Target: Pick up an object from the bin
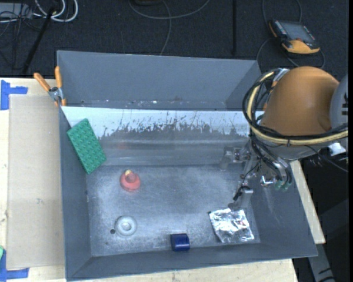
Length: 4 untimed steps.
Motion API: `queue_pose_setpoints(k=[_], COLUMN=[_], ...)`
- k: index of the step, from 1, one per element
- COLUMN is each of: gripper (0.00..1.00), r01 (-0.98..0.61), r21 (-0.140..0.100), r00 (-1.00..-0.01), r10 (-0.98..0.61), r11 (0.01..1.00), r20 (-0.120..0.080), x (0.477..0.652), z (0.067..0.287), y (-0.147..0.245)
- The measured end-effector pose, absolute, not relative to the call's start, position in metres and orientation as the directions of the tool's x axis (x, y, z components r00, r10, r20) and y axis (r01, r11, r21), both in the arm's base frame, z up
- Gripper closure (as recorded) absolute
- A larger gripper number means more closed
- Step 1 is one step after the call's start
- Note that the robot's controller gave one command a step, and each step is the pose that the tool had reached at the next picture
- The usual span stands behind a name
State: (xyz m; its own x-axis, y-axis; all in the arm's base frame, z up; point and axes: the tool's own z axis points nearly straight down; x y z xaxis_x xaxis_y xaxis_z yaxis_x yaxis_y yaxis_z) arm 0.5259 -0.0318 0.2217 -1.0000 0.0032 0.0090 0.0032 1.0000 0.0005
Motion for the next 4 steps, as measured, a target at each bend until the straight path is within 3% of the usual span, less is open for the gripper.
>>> queue_pose_setpoints(k=[1, 2, 3, 4], gripper=[0.00, 0.00, 0.00, 0.00], r01=[-0.250, -0.058, 0.024, 0.092], r21=[0.001, 0.001, 0.001, 0.000], r00=[-0.968, -0.998, -1.000, -0.996], r10=[-0.250, -0.058, 0.024, 0.092], r11=[0.968, 0.998, 1.000, 0.996], r20=[0.006, 0.003, 0.004, 0.001], x=[0.472, 0.493, 0.479, 0.483], z=[0.158, 0.123, 0.118, 0.068], y=[-0.079, -0.082, -0.061, -0.083])
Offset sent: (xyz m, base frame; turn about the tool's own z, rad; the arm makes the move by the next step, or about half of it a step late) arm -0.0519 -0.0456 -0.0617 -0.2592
